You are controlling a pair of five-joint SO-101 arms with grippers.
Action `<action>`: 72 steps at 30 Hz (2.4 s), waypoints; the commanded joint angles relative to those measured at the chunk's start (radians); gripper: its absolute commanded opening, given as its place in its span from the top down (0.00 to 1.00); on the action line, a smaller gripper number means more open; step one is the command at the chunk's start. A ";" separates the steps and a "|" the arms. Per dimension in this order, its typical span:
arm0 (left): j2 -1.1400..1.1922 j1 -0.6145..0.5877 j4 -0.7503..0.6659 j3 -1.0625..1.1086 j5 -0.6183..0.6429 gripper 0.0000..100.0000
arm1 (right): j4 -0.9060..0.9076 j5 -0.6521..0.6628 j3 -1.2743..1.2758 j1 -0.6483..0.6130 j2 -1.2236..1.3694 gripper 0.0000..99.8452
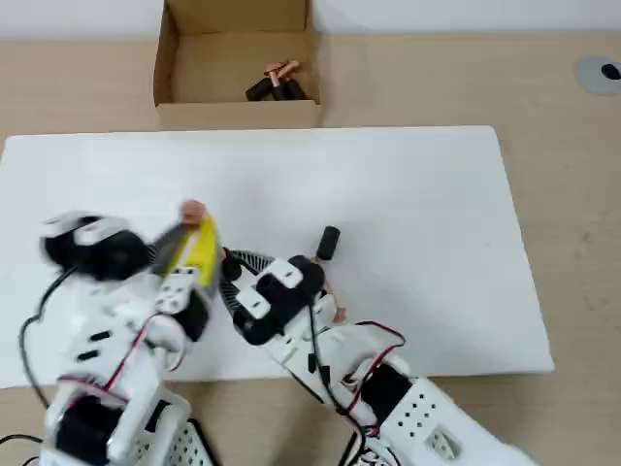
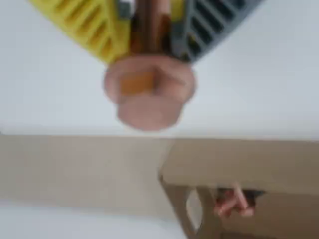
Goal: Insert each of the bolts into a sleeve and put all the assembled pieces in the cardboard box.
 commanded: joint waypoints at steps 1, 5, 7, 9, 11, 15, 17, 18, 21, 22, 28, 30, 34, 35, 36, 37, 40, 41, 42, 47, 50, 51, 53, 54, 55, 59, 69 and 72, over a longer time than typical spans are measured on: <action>-0.010 0.006 -0.023 0.003 0.011 0.99 | -0.005 -0.009 0.001 0.013 -0.019 0.99; -0.010 0.006 -0.021 0.005 0.014 0.99 | -0.005 -0.011 0.001 0.013 -0.019 0.99; -0.010 0.006 -0.018 0.005 0.014 0.99 | -0.005 -0.011 0.001 0.013 -0.019 0.99; -0.010 0.009 -0.015 0.005 0.011 0.99 | -0.005 -0.011 0.001 0.013 -0.019 0.99; -0.010 0.014 -0.012 0.005 0.011 0.99 | -0.005 -0.011 0.001 0.013 -0.019 0.99; -0.010 0.017 0.068 -0.049 0.012 0.96 | -0.005 -0.011 0.001 0.013 -0.019 0.99; -0.010 0.017 0.114 -0.081 0.014 0.94 | -0.005 -0.011 0.001 0.013 -0.019 0.99; -0.010 0.023 0.141 -0.094 0.014 0.94 | -0.005 -0.011 0.001 0.013 -0.019 0.99; -0.010 0.078 0.190 -0.112 0.011 0.94 | -0.005 -0.011 0.001 0.013 -0.019 0.99; -0.008 0.094 0.204 -0.117 0.011 0.94 | -0.005 -0.011 0.001 0.013 -0.019 0.99; -0.008 0.143 0.256 -0.141 -0.005 0.91 | -0.005 -0.011 0.001 0.013 -0.019 0.99; -0.008 0.143 0.259 -0.133 -0.020 0.89 | -0.005 -0.011 0.001 0.013 -0.019 0.99; -0.008 0.147 0.301 -0.143 -0.026 0.86 | -0.005 -0.011 0.001 0.013 -0.019 0.99; -0.008 0.146 0.301 -0.143 -0.026 0.86 | -0.005 -0.011 0.001 0.013 -0.019 0.99; -0.008 0.146 0.301 -0.143 -0.025 0.86 | -0.005 -0.011 0.001 0.013 -0.019 0.99; -0.008 0.144 0.299 -0.143 -0.025 0.86 | -0.005 -0.011 0.001 0.013 -0.019 0.99; -0.008 0.140 0.299 -0.153 -0.020 0.86 | -0.008 -0.011 0.001 0.013 -0.019 0.99; -0.008 0.138 0.302 -0.164 -0.018 0.86 | -0.009 -0.011 0.001 0.015 -0.019 0.99; -0.008 0.138 0.305 -0.175 -0.018 0.86 | -0.011 -0.011 0.001 0.015 -0.019 0.99; -0.008 0.063 0.299 -0.207 0.078 0.86 | -0.086 -0.011 0.001 0.113 -0.019 0.99; -0.008 -0.043 0.273 -0.224 0.117 0.86 | -0.124 -0.011 -0.007 0.186 -0.018 0.99; -0.008 -0.084 0.245 -0.218 0.132 0.86 | -0.129 -0.011 -0.015 0.208 -0.018 0.99; -0.008 -0.181 0.190 -0.189 0.161 0.86 | -0.137 -0.011 -0.031 0.245 -0.015 0.99; -0.008 -0.226 0.153 -0.166 0.178 0.86 | -0.137 -0.011 -0.042 0.260 -0.005 0.99; -0.008 -0.264 0.109 -0.135 0.186 0.86 | -0.137 -0.011 -0.054 0.275 0.010 0.99; -0.007 -0.336 -0.100 0.044 0.186 0.86 | -0.138 -0.031 -0.150 0.338 0.159 0.99; -0.005 -0.333 -0.417 0.365 0.078 0.86 | -0.388 -0.080 -0.555 0.421 0.874 0.99; -0.005 -0.308 -0.422 0.385 0.074 0.86 | -0.420 -0.057 -0.714 0.424 1.084 0.99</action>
